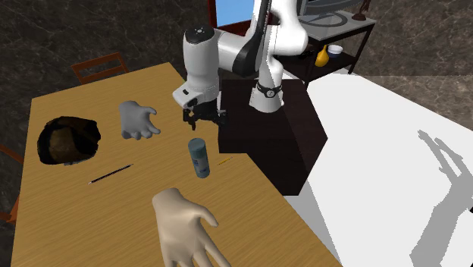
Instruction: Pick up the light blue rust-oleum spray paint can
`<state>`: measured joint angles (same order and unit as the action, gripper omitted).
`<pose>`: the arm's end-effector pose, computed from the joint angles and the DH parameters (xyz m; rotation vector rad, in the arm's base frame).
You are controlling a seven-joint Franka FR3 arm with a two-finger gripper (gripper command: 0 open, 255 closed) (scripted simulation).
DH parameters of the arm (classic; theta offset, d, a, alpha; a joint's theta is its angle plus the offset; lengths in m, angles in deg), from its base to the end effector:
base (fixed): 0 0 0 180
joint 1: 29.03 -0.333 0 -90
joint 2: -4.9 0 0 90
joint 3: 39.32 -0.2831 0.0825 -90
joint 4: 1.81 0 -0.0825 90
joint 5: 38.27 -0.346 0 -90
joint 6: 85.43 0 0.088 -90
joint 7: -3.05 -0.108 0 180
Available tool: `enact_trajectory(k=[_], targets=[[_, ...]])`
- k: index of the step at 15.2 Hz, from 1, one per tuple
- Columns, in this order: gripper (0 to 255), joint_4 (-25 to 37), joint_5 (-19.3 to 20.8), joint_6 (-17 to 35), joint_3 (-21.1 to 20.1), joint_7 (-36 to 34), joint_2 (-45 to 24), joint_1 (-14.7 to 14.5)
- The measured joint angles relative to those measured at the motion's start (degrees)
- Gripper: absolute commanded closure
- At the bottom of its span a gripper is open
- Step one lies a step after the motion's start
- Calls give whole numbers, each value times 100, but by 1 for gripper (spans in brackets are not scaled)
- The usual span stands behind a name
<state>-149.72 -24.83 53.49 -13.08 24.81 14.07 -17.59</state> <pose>0.3299 -0.2511 0.3056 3.0689 -0.1453 -0.0717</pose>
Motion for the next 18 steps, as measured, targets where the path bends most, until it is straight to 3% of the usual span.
enact_trajectory(k=[4,12,13,18], targets=[[0,300,-322,672,216,505,-845,51],[0,303,-811,1386,173,876,-1588,111],[255,302,-833,1416,164,884,-1618,112],[255,305,-857,1445,154,894,-1638,112]])
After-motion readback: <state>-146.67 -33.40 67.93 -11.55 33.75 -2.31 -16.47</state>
